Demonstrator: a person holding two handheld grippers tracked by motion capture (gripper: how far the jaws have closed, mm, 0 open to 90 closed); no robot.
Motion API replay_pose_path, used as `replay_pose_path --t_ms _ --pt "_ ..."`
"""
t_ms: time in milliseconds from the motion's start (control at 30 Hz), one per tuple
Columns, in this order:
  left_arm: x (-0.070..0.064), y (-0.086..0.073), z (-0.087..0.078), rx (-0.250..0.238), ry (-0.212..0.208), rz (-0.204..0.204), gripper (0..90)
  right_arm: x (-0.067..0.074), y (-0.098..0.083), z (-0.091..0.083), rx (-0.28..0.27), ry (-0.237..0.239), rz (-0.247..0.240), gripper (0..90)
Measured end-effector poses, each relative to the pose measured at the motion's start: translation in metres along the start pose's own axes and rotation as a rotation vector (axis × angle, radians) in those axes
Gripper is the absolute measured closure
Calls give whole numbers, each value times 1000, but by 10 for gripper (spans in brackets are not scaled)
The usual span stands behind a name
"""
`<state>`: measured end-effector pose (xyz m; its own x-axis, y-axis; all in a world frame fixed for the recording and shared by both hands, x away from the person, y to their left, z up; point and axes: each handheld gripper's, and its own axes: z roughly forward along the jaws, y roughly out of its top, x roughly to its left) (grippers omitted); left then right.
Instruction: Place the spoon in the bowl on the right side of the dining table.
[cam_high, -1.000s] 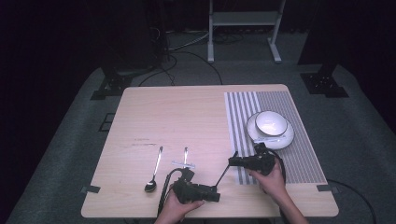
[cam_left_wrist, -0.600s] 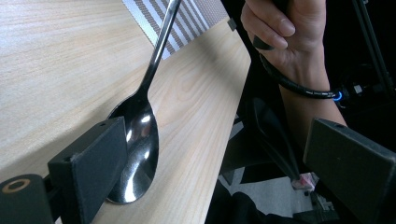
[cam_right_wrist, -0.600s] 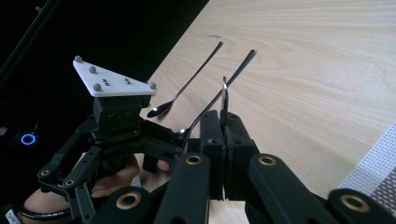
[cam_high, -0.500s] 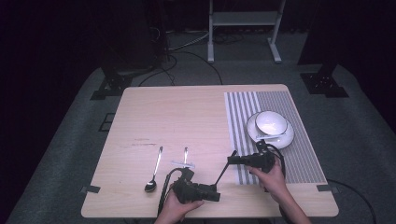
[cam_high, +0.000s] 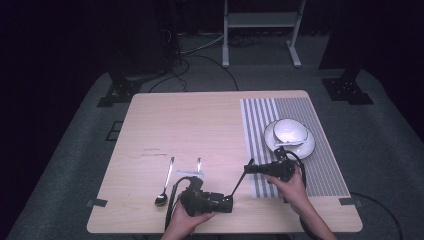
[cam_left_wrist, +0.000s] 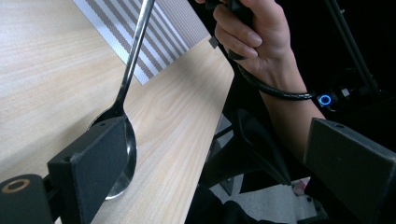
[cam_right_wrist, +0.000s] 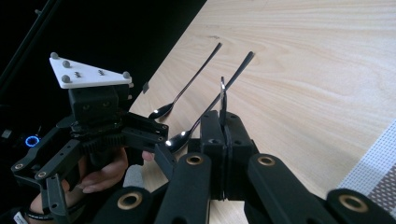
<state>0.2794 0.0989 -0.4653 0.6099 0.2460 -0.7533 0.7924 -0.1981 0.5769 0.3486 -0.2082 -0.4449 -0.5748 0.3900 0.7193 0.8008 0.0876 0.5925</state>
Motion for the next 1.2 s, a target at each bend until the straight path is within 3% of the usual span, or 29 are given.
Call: replay_pose_path --t_ms 1200 --pt "0 7 -38 -120 13 0 23 1 22 -9 -31 -9 17 891"
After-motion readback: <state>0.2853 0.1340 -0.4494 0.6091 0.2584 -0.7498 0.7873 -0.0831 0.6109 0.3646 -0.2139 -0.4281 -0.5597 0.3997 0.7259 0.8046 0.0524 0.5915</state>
